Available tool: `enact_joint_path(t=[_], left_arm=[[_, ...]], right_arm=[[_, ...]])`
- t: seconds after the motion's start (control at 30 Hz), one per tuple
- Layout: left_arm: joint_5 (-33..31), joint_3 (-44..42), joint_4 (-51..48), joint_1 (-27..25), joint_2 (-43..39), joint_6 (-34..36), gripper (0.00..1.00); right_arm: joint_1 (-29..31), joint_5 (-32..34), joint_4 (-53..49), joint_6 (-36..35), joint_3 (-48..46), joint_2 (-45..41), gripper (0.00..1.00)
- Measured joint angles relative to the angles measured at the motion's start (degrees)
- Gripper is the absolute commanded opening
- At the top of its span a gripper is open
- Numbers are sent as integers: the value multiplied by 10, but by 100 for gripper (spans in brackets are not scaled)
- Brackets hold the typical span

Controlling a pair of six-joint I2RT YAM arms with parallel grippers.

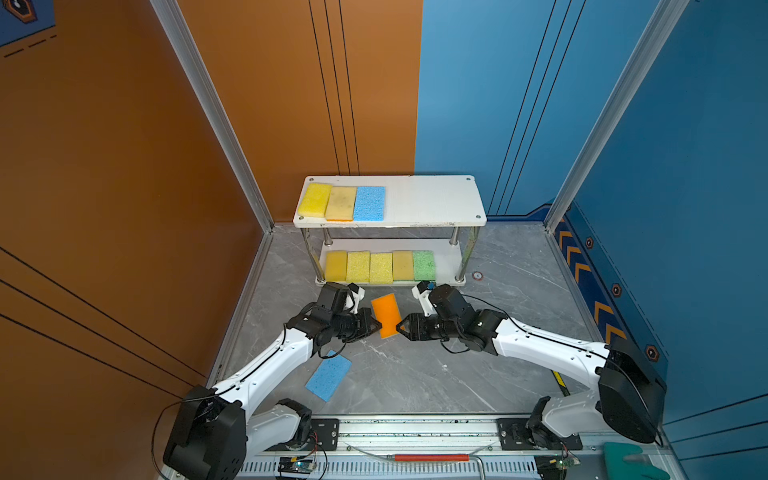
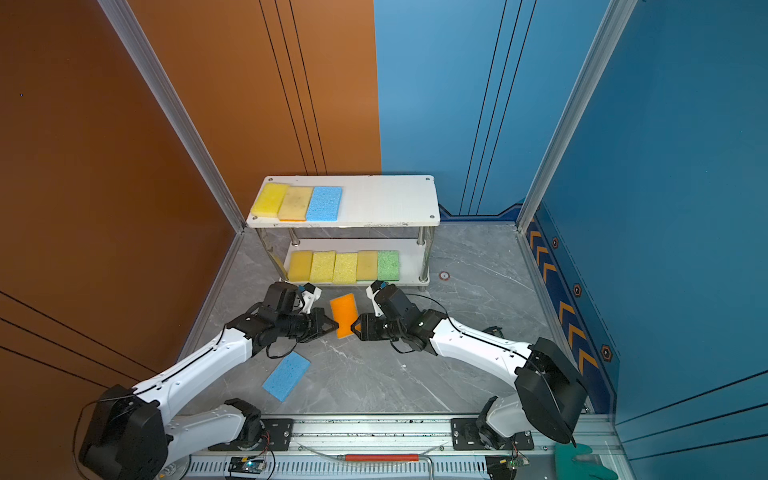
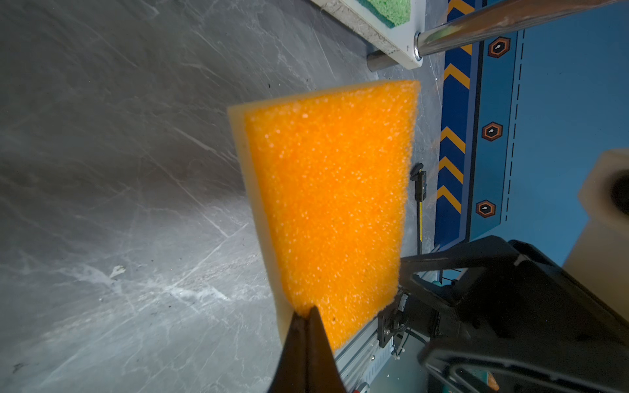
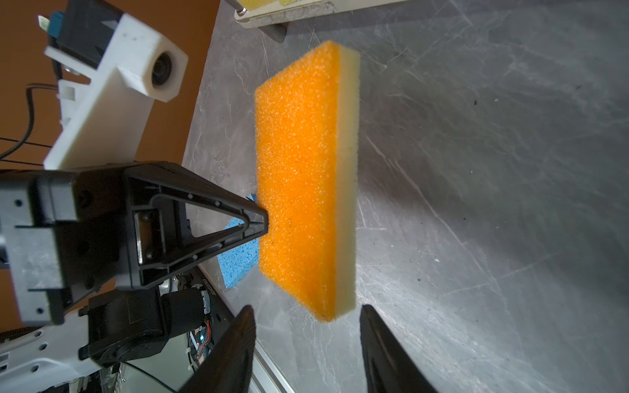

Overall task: Place and organize the cleaning sponges onto the shelf
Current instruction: 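Lift the orange sponge with the left gripper toward the right gripper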

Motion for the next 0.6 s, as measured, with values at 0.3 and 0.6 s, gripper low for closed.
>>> enact_joint_path(t=[0.3,0.6], left_arm=[[0,0,0,0,-3,0,4],[0,0,0,0,-3,-2,4]], right_arm=[[0,0,0,1,0,15,40],[0,0,0,0,0,20,36]])
